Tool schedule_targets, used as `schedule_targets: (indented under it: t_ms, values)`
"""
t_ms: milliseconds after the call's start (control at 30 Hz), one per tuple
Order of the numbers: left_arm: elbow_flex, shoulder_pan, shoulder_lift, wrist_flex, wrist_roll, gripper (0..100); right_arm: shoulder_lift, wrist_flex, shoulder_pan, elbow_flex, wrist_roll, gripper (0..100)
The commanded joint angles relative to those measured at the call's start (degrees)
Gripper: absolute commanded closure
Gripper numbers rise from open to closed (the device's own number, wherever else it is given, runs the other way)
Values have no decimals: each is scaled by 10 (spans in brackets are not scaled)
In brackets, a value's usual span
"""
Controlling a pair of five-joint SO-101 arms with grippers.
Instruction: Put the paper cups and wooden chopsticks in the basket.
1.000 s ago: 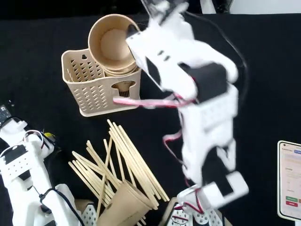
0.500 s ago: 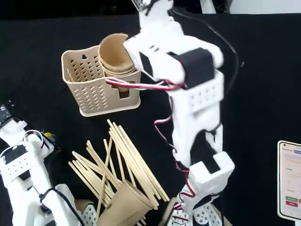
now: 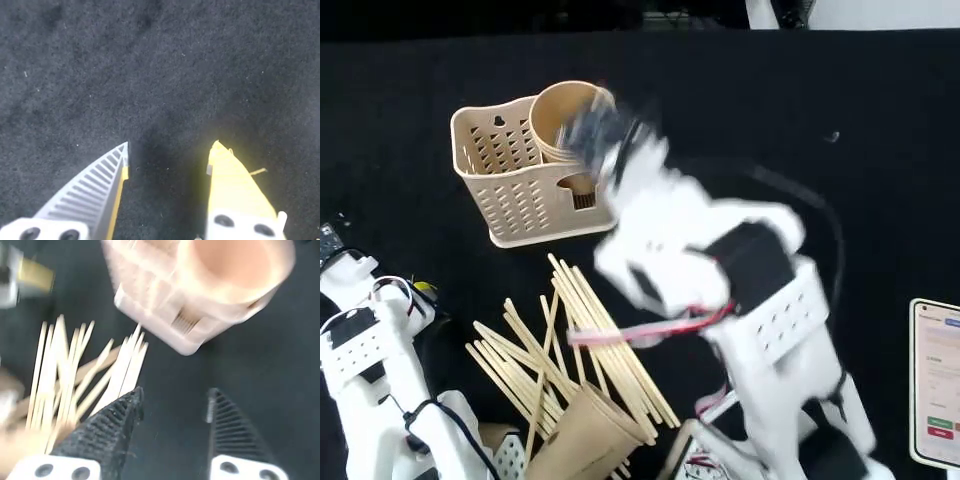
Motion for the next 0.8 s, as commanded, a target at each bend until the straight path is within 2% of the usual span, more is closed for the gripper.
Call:
schedule_targets:
  t_ms: [0,133,233,333,467,567,667,767]
  values:
    - [-7,7,-12,-10,4,744,-85,-23,-57,191,48,694]
    - [-7,7,-12,-10,4,744,-145,-79,-81,333,172,707]
    - [-7,7,-12,-10,4,744,-183,-120,-38,420,273,718]
    - [-7,7,-12,-10,4,744,-208,-146,-20,500,321,702]
    - [-7,3,-12,-10,4,744,-222,-178,-84,565,319,684]
    - [-9,-2,-13,-11,6,744,-229,-204,-164,574,255,678]
    - [-22,-43,-13,-10,9,744,-237,-229,-244,571,195,660]
    - [-31,-92,-13,-10,45,744,-245,-254,-303,574,172,656]
